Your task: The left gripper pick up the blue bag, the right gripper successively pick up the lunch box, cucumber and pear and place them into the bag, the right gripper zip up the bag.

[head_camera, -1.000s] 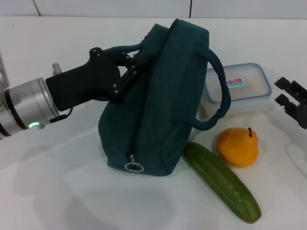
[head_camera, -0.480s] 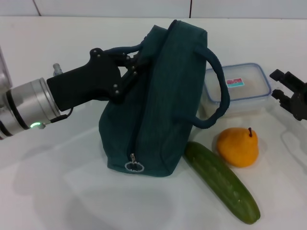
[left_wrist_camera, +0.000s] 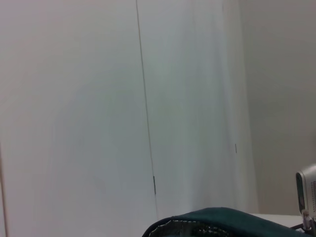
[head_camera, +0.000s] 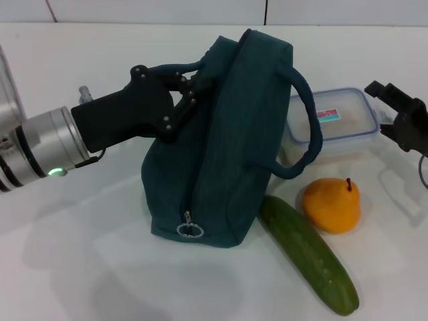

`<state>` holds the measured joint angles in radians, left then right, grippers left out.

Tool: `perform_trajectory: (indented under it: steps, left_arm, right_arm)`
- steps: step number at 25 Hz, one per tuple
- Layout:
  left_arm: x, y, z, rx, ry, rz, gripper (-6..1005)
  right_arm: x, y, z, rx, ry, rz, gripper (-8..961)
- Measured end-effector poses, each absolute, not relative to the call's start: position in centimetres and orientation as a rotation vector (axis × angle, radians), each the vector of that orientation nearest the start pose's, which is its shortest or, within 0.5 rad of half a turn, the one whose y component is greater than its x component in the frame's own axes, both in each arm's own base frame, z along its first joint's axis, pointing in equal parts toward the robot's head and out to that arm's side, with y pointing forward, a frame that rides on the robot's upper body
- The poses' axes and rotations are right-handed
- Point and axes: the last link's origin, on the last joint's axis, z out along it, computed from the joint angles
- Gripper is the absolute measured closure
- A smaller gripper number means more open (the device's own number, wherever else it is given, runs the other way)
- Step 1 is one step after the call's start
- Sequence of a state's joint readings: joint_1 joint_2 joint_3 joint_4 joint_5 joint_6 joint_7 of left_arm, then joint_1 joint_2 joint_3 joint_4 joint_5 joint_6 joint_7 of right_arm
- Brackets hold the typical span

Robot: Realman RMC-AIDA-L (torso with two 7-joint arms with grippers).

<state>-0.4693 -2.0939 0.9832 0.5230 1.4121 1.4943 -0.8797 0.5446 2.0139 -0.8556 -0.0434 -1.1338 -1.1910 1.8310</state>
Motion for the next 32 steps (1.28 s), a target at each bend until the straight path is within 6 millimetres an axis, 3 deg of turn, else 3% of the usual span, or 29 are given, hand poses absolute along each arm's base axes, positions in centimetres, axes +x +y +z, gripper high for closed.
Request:
perform_trajectory:
  steps: [8,32]
  left_arm:
    - [-23.0,33.0,-1.7,-2.470,-0.108,-1.010,951]
    - [-23.0,33.0,-1.8,-2.468,-0.084,-1.001,951]
  right_arm:
    - [30.6,35.2,-2.2,-1.601,1.866,1.370,339]
    - [31.3,35.6,-2.3,-1.584,1.845,1.303,365]
